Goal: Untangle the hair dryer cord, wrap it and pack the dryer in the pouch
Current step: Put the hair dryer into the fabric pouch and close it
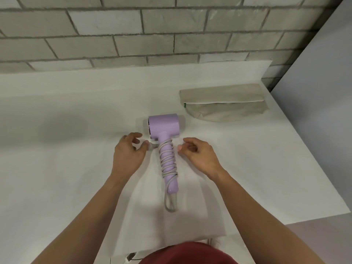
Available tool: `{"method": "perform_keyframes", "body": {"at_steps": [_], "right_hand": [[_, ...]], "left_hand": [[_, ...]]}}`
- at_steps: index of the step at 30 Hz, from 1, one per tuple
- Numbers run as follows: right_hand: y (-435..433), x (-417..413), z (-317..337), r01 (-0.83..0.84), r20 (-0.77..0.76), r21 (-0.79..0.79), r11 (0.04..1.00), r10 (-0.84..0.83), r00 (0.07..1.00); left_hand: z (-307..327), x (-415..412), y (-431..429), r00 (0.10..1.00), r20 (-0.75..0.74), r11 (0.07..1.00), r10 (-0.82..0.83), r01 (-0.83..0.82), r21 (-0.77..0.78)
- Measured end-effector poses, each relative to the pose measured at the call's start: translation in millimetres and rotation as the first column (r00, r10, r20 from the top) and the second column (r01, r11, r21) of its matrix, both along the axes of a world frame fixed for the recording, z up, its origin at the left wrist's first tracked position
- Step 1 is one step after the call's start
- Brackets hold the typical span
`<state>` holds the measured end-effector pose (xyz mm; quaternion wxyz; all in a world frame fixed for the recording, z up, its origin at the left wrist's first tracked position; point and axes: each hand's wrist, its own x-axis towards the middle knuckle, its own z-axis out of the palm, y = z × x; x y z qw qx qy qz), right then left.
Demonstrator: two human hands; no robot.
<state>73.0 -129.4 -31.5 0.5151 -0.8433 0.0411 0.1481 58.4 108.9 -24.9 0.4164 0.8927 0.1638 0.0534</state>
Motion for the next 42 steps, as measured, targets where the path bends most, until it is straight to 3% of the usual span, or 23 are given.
{"method": "perform_keyframes", "body": {"at_steps": [4,12,15,18,23,27,30,35,38,42], "right_hand": [[-54.9,-2.4,7.9,0.116,0.18,-0.071,0.991,-0.101,0.978],[-179.4,46.5,41.2,0.393,0.491,-0.188,0.9,-0.26,0.831],[-217.8,82.3,37.7,0.446,0.558,-0.306,0.841,-0.221,0.8],[-243.8,118.0,27.3,0.408,0.53,-0.436,0.802,-0.138,0.837],[-255.4,169.5,9.0,0.161,0.311,-0.61,0.776,0.047,0.949],[-252.5,196.2,-2.4,-0.053,0.093,-0.738,0.672,0.18,0.979],[-253.4,207.6,-12.4,-0.076,0.08,-0.804,0.59,0.234,0.969],[-252.1,215.6,-10.9,0.053,0.196,-0.796,0.603,0.173,0.965],[-252.1,220.4,-1.7,0.204,0.301,-0.666,0.717,0.008,0.954],[-260.0,229.5,27.2,0.364,0.416,-0.387,0.847,-0.192,0.889]], "left_hand": [[23.6,8.8,-35.8,0.955,0.254,0.983,-0.154,0.123,0.134],[34.8,92.4,-142.0,0.845,0.316,0.895,-0.431,0.355,0.269],[33.4,133.4,-165.8,0.879,0.219,0.877,-0.424,0.339,0.341],[29.9,165.6,-174.9,0.919,-0.011,0.818,-0.393,0.355,0.453],[19.4,199.0,-169.8,0.902,-0.327,0.772,-0.281,0.415,0.482],[12.0,209.4,-165.2,0.865,-0.419,0.743,-0.277,0.469,0.478],[5.4,208.9,-163.0,0.906,-0.361,0.784,-0.222,0.386,0.486],[9.6,218.0,-157.0,0.969,-0.21,0.929,-0.132,0.195,0.316],[24.9,228.7,-157.5,0.989,-0.088,0.982,-0.117,0.128,0.142],[55.5,239.0,-157.6,0.988,0.148,0.999,-0.038,0.034,0.029]]}}
